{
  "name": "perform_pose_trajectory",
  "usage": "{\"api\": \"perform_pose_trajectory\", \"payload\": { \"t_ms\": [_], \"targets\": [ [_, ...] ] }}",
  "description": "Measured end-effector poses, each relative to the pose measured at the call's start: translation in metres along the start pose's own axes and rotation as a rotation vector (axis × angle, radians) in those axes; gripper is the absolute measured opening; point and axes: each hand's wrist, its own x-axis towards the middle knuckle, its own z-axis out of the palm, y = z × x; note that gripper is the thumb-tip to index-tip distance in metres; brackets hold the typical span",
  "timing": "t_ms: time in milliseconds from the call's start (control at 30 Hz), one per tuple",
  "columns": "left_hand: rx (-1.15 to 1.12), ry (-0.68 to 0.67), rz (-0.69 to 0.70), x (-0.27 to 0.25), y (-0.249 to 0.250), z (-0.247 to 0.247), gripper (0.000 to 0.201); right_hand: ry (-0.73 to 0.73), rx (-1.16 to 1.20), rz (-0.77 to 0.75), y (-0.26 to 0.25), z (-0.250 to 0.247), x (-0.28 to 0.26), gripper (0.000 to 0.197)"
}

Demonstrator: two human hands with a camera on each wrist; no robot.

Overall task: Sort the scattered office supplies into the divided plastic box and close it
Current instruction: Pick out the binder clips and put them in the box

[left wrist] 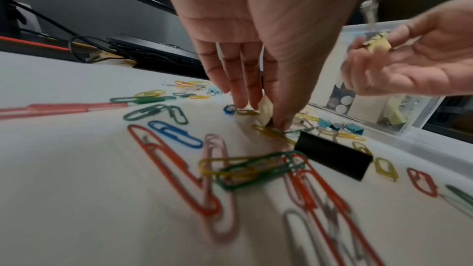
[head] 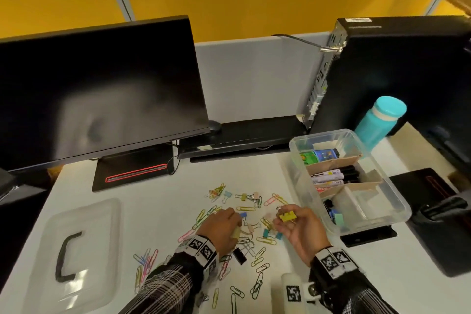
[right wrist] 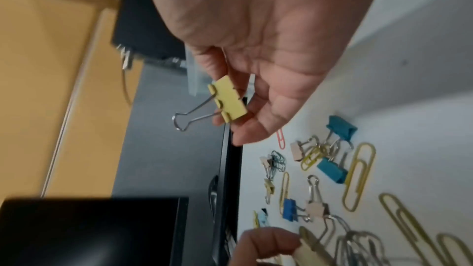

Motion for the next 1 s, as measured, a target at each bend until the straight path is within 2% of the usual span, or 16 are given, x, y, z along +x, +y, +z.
{"api": "perform_pose_trajectory", "payload": {
  "t_ms": [100,167,200,267,333,400,467,600,733,767,800,867,900,967,1000],
  "targets": [
    [-0.073,0.068,-0.001,-0.001,0.0,0.001,0.03,0.014,0.09,0.056,0.0,-0.002,-0.008,0.033],
    [-0.16,0.096,-0.023,-0.002,-0.002,0.003,0.028,0.065,-0.062,0.077,0.003,-0.002,-0.005,0.042],
    [-0.212,0.1,-0.041,-0.003,-0.003,0.005,0.027,0.105,-0.25,0.064,0.005,-0.003,-0.001,0.043],
    [-0.353,0.148,-0.065,-0.005,-0.005,0.006,0.022,0.152,-0.773,-0.045,0.007,-0.004,0.008,0.032],
    [-0.573,0.256,-0.115,-0.008,-0.006,0.003,0.024,0.113,-1.174,-0.18,0.012,-0.003,0.02,0.019],
    [-0.768,0.342,-0.203,-0.008,-0.008,-0.005,0.024,0.033,-1.407,-0.185,0.018,0.002,0.03,0.022],
    [-0.899,0.37,-0.267,-0.005,-0.013,-0.016,0.023,0.007,-1.585,-0.165,0.022,0.006,0.038,0.022],
    [-1.086,0.36,-0.311,0.002,-0.013,-0.036,0.037,0.024,-1.66,-0.19,0.028,0.008,0.044,0.011],
    [-1.313,0.195,-0.487,0.02,-0.004,-0.044,0.03,-0.017,-1.655,-0.184,0.028,0.005,0.043,0.013],
    [-1.308,0.168,-0.521,0.023,-0.002,-0.043,0.029,-0.021,-1.633,-0.183,0.027,0.004,0.042,0.013],
    [-1.203,0.165,-0.516,0.026,-0.001,-0.04,0.033,-0.022,-1.619,-0.183,0.027,0.002,0.041,0.012],
    [-0.793,0.188,-0.388,0.031,-0.002,-0.031,0.041,-0.034,-1.64,-0.179,0.026,-0.002,0.039,0.008],
    [-0.579,0.18,-0.31,0.033,-0.001,-0.026,0.036,-0.045,-1.662,-0.173,0.026,-0.004,0.038,0.007],
    [-0.216,0.047,-0.157,0.039,0.001,-0.021,0.011,-0.062,-1.692,-0.164,0.025,-0.005,0.036,0.007],
    [-0.09,-0.033,-0.069,0.041,0.002,-0.02,0.01,-0.067,-1.701,-0.158,0.024,-0.004,0.036,0.008]
  ]
}}
